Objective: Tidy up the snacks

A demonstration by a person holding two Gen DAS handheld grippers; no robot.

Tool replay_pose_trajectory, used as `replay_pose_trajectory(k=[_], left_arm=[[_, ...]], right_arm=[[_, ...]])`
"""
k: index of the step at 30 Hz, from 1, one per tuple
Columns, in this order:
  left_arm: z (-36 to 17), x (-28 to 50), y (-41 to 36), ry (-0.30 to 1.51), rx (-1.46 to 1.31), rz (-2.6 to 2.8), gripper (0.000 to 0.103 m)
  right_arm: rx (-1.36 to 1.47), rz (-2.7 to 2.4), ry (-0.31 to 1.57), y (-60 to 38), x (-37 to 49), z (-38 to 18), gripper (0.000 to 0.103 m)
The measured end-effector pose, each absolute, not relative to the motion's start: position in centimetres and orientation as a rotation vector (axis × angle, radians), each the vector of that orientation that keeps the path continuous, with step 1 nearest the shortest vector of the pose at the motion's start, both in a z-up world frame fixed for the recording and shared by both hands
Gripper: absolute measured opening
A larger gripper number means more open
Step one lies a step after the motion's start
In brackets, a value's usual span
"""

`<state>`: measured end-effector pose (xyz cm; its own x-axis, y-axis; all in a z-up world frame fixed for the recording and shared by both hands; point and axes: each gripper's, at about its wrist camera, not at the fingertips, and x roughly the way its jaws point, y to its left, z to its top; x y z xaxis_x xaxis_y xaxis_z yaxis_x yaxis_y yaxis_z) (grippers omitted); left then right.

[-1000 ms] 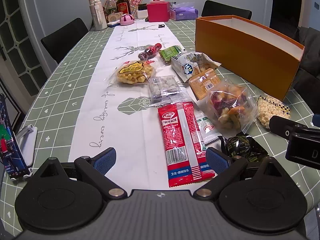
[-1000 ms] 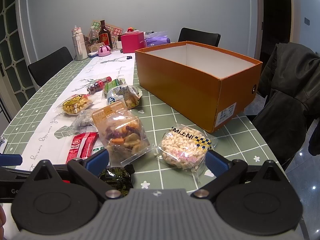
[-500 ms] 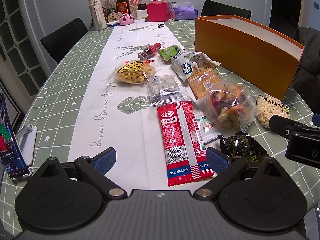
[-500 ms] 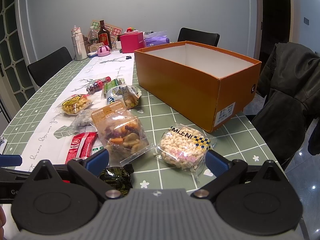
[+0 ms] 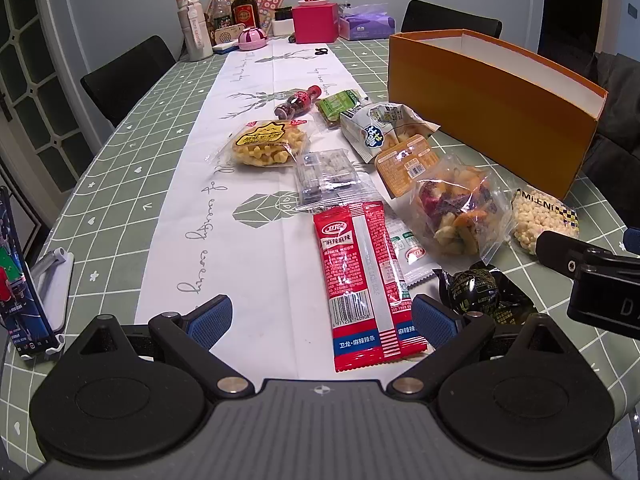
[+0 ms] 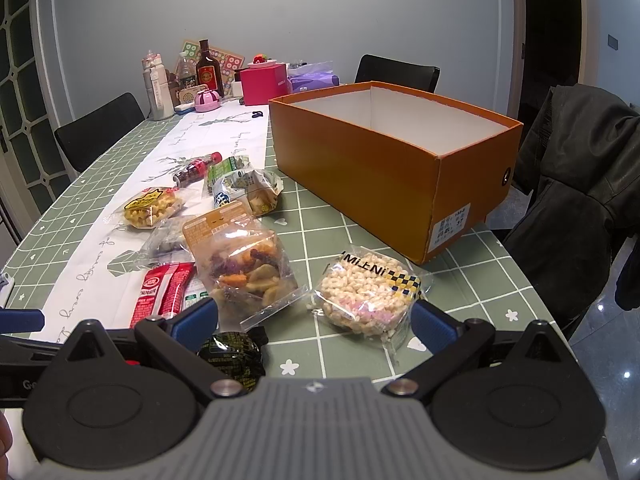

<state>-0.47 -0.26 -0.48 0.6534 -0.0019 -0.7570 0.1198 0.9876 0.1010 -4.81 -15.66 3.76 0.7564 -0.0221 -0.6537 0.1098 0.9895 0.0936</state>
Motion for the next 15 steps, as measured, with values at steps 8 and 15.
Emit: replay_pose_trajectory(k=[8,15], left_arm=[[-0.52,-0.51,-0.3,0.857,0.147,-0.069,0.103],[-0.55,-0.54,-0.32,0.857,0.146,-0.07,0.103]], right_arm=[[0.128,-0.072,0.71,-15.58,-4.8,3.71,0.1],[0.128,-0.072,0.71,-15.59,-4.77,3.76,0.1]])
